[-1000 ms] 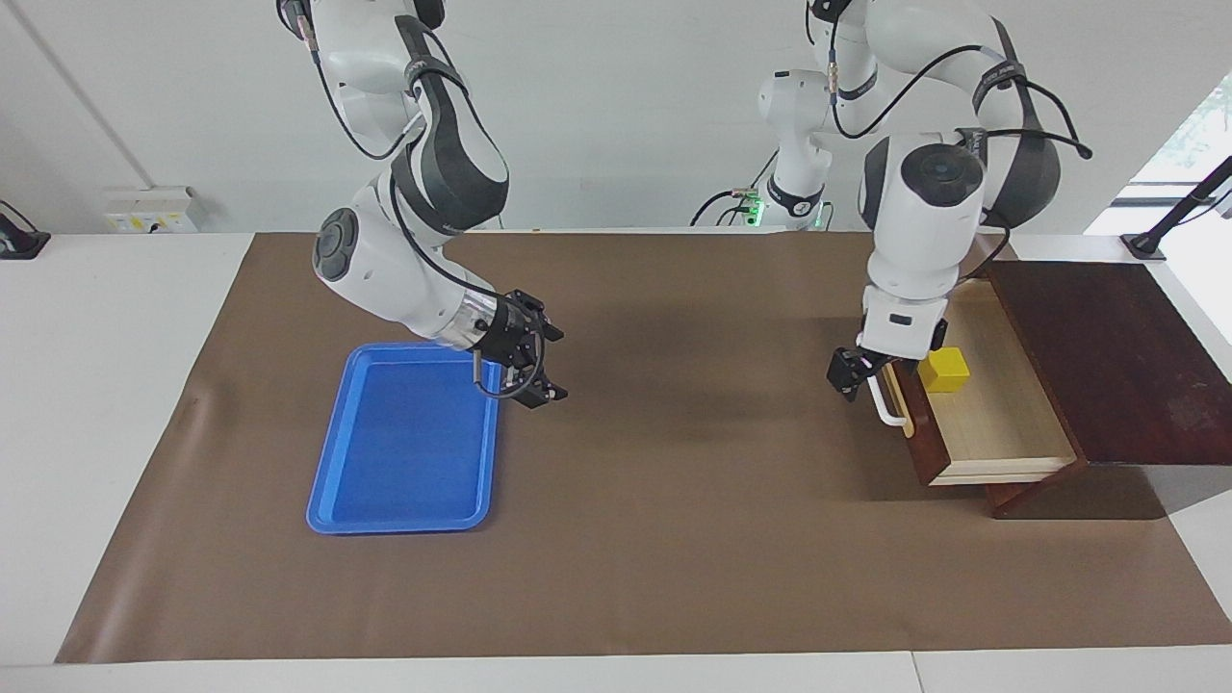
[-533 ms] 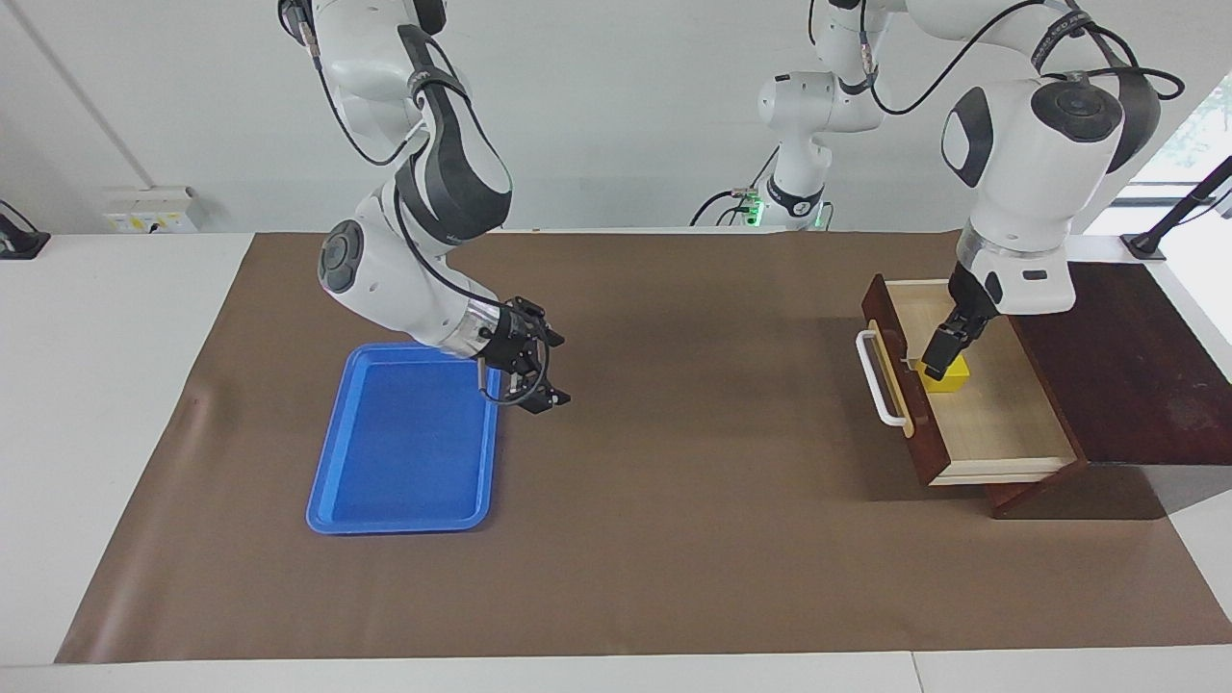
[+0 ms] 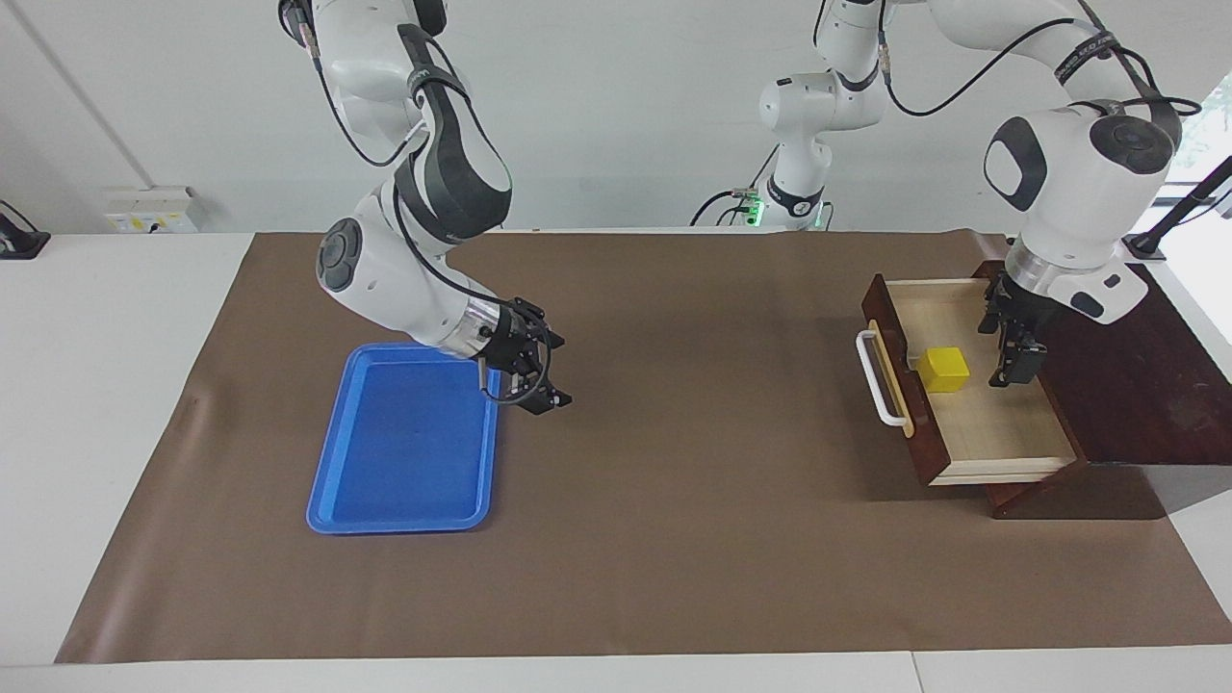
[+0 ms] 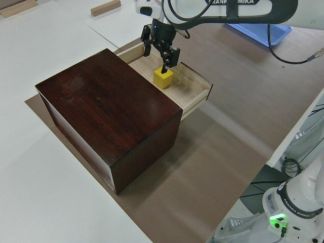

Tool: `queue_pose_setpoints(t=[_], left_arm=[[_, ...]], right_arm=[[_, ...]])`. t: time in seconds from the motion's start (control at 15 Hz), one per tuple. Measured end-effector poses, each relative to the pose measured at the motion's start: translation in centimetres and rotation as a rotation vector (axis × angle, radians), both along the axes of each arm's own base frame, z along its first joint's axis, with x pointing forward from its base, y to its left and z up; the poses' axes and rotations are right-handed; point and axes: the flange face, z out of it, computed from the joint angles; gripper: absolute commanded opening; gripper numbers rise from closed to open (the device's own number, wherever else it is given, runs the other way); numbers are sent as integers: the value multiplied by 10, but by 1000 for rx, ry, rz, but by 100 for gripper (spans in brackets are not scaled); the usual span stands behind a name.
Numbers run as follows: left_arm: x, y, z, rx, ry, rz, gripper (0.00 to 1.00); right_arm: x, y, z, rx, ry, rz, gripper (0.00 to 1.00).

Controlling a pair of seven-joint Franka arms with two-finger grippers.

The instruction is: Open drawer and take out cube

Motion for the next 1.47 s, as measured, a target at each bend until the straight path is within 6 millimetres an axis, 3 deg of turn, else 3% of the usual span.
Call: queue_pose_setpoints(t=[0.33,0.6,0.67,0.8,1.0,1.07,1.27,1.47], left_arm=[[-10,3,-30,-3,38,29,100],[-13,3,-40,-11,4,103,98],[-14,3,-41,-13,2,117,88],[-15,3,-39,-14,-3,135,50],[-15,3,-38,-15,-9,146,5],[-15,3,-38,-16,-11,147,0],[-14,2,-36,-17,-20,147,0],[-6,3,-15,-17,-43,150,0]], right_arm=[[1,3,0,1,-1,3,98],[1,4,0,1,-2,5,98],[1,5,0,1,-3,6,98],[0,6,1,2,-3,8,98],[1,6,1,2,-4,8,97],[1,6,1,2,-4,8,97],[1,6,1,2,-4,8,97],[1,6,1,2,-4,8,97]])
